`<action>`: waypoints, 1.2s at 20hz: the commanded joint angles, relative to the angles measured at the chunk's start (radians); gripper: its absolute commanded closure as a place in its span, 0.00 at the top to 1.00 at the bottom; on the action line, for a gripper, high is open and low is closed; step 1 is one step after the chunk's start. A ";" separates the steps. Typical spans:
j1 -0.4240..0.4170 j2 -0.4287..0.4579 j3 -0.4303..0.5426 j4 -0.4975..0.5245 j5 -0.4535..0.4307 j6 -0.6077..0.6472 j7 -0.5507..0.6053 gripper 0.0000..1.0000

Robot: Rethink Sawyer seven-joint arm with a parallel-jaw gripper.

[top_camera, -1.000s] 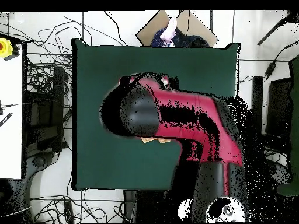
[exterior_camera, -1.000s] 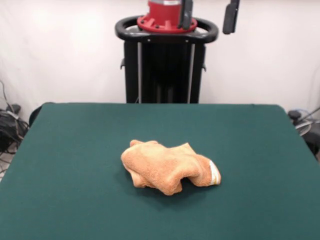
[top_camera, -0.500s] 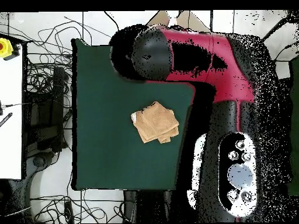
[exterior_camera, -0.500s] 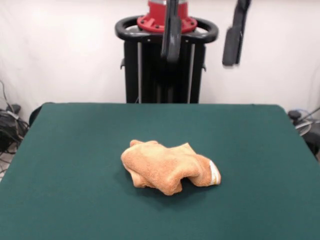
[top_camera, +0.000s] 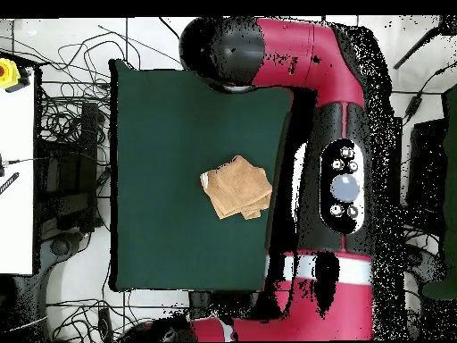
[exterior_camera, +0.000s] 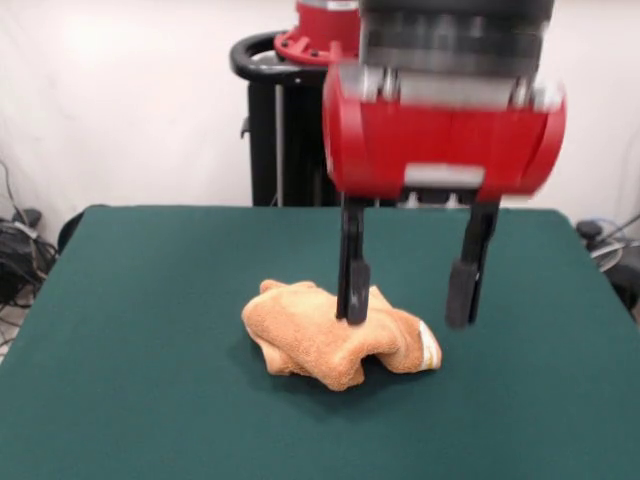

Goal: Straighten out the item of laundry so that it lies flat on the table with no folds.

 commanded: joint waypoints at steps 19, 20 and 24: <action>0.011 -0.073 0.036 0.240 0.059 0.189 0.021 1.00; 0.012 -0.078 0.036 0.251 0.065 0.190 0.031 1.00; 0.021 -0.062 0.026 0.251 0.073 0.218 0.067 1.00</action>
